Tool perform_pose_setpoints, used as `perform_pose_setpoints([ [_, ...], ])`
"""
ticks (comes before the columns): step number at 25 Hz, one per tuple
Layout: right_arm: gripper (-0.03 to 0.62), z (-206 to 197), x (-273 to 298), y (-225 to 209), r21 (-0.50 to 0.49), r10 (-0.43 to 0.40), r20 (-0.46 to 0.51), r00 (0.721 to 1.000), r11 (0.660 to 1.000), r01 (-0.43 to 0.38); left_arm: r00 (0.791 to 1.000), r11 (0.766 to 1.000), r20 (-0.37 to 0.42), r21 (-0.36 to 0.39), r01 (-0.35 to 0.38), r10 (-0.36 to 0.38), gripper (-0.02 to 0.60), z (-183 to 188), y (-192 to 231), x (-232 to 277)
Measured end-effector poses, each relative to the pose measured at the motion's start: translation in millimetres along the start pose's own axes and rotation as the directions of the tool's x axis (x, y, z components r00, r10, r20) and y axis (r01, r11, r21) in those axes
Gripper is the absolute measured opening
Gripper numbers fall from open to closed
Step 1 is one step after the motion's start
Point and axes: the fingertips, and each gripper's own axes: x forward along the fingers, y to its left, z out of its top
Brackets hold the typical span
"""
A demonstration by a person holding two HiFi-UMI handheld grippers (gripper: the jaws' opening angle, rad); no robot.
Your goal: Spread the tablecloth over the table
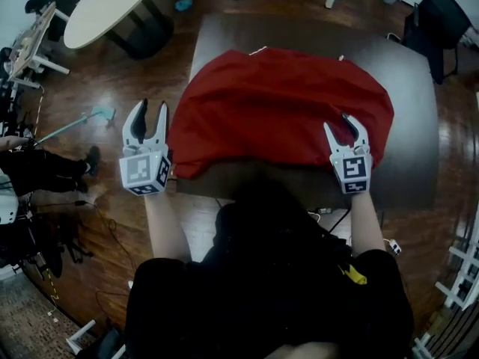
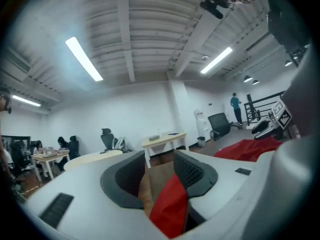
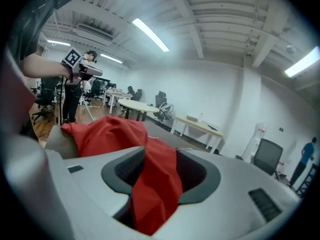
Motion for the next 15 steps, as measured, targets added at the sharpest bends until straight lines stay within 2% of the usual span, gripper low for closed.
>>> perform_pose_setpoints([
  [2,0.204,-6,-22,-17,0.018,-0.063,-0.013,0.998,0.998,0.063,0.995,0.996,0.031,-0.001,0.091,-0.091,0.186,5,-31,16],
  [4,0.203,-16,-45,-34,0.045,-0.122,-0.037,0.992,0.991,0.124,0.981,0.982,0.062,-0.030,0.187,-0.185,0.186,7,-65,26],
  [8,0.202,-54,-86,-68,0.109,-0.228,-0.107,0.968,0.965,0.239,0.933,0.929,0.076,-0.093,0.357,-0.351,0.176,-9,-138,44],
  [10,0.203,-84,-110,-86,0.142,-0.265,-0.151,0.952,0.947,0.287,0.894,0.887,0.053,-0.109,0.448,-0.445,0.176,-23,-188,50],
  [12,0.202,-118,-136,-105,0.164,-0.279,-0.195,0.940,0.936,0.312,0.845,0.838,0.021,-0.121,0.532,-0.534,0.176,-35,-248,51],
  [15,0.204,-175,-164,-125,0.199,-0.250,-0.252,0.935,0.932,0.302,0.775,0.774,-0.040,-0.109,0.624,-0.631,0.176,-56,-338,43],
])
